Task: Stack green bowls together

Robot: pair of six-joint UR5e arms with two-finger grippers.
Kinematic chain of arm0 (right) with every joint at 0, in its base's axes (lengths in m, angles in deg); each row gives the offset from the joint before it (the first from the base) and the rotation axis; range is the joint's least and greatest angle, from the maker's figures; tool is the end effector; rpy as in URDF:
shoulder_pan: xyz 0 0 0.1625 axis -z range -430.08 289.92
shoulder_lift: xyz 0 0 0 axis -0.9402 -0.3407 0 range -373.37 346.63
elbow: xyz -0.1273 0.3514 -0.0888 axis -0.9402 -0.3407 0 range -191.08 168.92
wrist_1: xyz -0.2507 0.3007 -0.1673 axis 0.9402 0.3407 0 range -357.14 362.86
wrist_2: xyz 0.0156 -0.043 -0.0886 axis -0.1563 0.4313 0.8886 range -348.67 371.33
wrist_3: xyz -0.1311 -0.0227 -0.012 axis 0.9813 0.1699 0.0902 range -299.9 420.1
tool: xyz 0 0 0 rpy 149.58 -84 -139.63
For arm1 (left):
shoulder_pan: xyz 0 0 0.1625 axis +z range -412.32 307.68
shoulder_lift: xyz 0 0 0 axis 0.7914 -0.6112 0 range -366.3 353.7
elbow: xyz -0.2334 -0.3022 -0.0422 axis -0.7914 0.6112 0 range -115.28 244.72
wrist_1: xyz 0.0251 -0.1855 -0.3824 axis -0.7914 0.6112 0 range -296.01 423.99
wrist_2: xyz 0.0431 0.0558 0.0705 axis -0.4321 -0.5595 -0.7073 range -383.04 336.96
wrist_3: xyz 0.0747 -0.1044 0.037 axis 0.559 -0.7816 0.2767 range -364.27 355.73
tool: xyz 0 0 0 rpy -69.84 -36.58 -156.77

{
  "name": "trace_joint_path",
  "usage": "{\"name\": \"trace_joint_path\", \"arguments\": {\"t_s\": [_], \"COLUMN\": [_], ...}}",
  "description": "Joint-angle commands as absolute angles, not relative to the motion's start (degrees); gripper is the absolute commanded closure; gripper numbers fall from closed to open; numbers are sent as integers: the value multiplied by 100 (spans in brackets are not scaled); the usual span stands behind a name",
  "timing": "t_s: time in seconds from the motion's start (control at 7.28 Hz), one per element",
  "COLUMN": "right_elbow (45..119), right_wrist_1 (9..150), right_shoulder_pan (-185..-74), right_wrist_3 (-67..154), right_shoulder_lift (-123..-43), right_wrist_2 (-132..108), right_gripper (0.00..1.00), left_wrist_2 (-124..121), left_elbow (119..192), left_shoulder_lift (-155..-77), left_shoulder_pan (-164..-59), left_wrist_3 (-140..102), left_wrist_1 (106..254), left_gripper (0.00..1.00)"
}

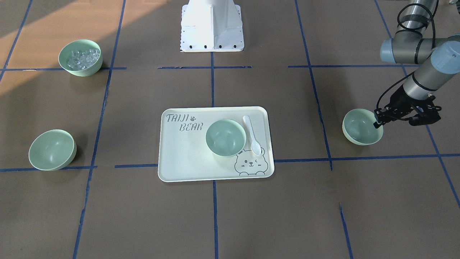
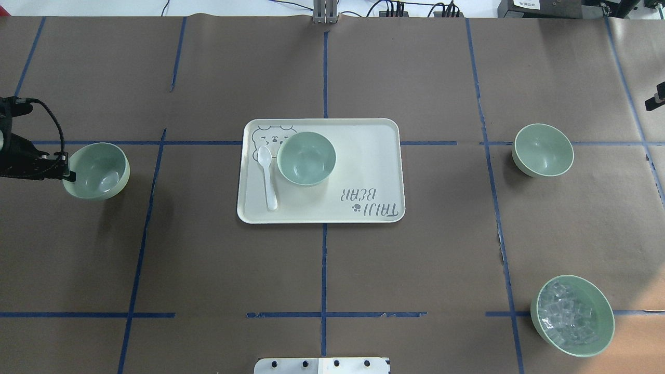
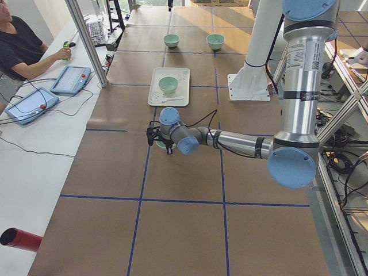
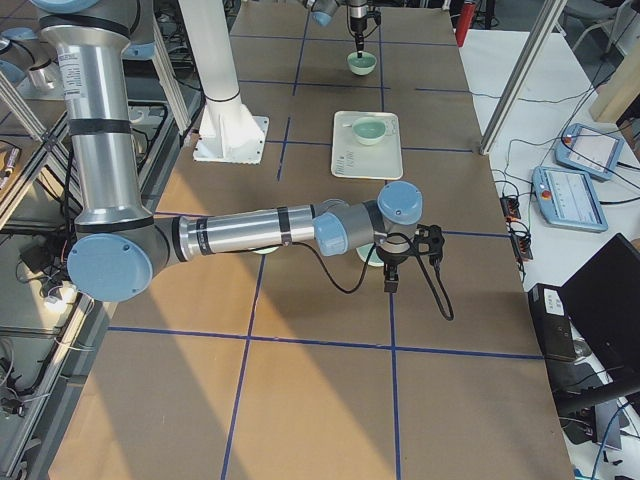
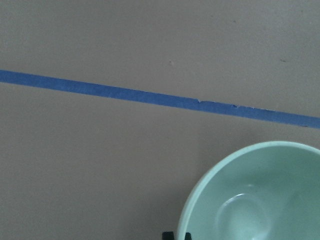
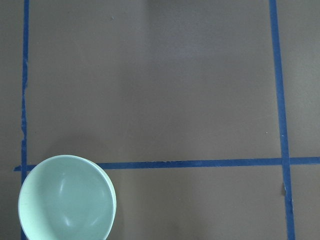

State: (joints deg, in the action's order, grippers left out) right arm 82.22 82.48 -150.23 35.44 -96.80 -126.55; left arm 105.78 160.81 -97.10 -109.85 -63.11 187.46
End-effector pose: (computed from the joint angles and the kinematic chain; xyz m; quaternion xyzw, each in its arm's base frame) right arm -0.0634 -0.5643 0.5245 0.0348 -0.4291 0.0452 0.9014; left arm 0.2536 -0.4907 0.5129 0.0043 0.4507 -0.0902 0.8881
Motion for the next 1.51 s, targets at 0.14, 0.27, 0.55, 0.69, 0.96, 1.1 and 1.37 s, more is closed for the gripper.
{"name": "trace_joint_path", "arguments": {"t_s": [0.14,0.27,0.55,0.69,0.96,1.1,1.37], "right_elbow": [7543,7384,7242,7207,7206,7206,7206], "right_wrist_1": [6404,5846,5569,5568,5577,5568,5568], "right_shoulder_pan": [-14376,-14069,-13724,-13575,-13303,-13231,-13170], "right_wrist_3": [2132,1491,1335,1326,1317,1204,1106], "right_shoulder_lift": [-9650,-9651,-9739,-9739,-9730,-9704,-9677], "right_wrist_2": [-12097,-12077,-11954,-11901,-11787,-11752,-11751], "right_gripper": [0,0,0,0,0,15,67], "left_wrist_2": [10730,10721,10703,10703,10703,10703,10677], "left_elbow": [17149,17195,17186,17195,17134,17107,17046], "left_shoulder_lift": [-10286,-10672,-11079,-11159,-11439,-11580,-11826], "left_shoulder_pan": [-11321,-11410,-11402,-11385,-11341,-11201,-10859], "left_wrist_3": [-6325,-6368,-6920,-7105,-7491,-7729,-8115], "left_wrist_1": [16837,16371,16208,16208,16217,16217,16225], "left_gripper": [100,100,100,100,100,100,100]}}
